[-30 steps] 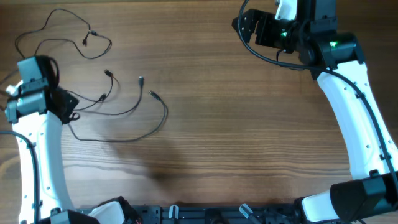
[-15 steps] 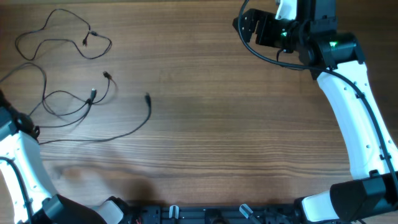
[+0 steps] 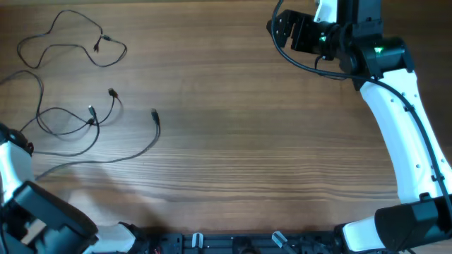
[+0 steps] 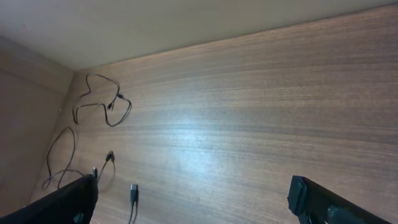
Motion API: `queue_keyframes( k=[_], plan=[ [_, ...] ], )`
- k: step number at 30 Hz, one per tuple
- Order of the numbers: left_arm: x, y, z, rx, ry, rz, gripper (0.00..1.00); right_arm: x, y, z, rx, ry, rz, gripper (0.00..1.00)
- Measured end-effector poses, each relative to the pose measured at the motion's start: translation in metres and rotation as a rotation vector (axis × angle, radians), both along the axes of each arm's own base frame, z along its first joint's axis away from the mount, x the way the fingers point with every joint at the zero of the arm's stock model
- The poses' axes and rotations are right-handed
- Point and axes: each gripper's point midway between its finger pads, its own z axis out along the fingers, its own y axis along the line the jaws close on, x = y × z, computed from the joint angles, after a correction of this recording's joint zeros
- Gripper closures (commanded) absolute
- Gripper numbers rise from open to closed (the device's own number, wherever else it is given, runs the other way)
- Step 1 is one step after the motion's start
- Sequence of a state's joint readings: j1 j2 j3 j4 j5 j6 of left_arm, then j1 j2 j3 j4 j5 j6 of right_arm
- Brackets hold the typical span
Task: Untangle cables
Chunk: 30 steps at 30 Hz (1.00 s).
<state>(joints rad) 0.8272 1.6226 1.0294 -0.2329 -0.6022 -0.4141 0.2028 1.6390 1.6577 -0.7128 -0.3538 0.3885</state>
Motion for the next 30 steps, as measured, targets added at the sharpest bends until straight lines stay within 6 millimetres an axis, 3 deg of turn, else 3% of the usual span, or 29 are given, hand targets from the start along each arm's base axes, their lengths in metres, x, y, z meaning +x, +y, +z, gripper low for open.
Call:
queue_keyframes(
  k=[3, 6, 10, 14, 17, 20, 24, 30],
  plan=[
    [0.012, 0.012, 0.010, 0.066, -0.051, -0.016, 0.55, -0.002, 0.000, -0.002, -0.003, 0.012, 0.000, 0.00],
    [0.030, 0.009, 0.008, 0.036, -0.094, -0.111, 0.49, -0.002, 0.000, -0.002, -0.005, 0.009, 0.002, 0.00],
    [0.078, -0.036, -0.020, -0.184, -0.182, -0.385, 0.33, -0.001, 0.000, -0.001, -0.004, 0.003, 0.003, 0.00],
    [0.133, -0.101, -0.039, -0.346, -0.243, -0.637, 0.05, -0.001, 0.000, -0.001, -0.004, 0.003, 0.003, 0.00],
    [0.157, -0.138, -0.061, -0.429, -0.222, -0.741, 0.00, -0.001, 0.000, -0.001, -0.004, 0.003, 0.003, 0.00],
    [0.167, -0.161, -0.086, -0.495, -0.185, -0.783, 0.02, -0.001, 0.000, -0.001, -0.004, 0.003, 0.003, 0.00],
    [0.159, -0.164, -0.111, -0.542, -0.130, -0.749, 0.04, -0.001, 0.000, -0.001, -0.006, 0.003, 0.005, 0.00],
    [0.157, -0.163, -0.117, -0.550, -0.124, -0.730, 0.04, -0.001, 0.000, -0.001, -0.006, 0.003, 0.005, 0.00]
  ],
)
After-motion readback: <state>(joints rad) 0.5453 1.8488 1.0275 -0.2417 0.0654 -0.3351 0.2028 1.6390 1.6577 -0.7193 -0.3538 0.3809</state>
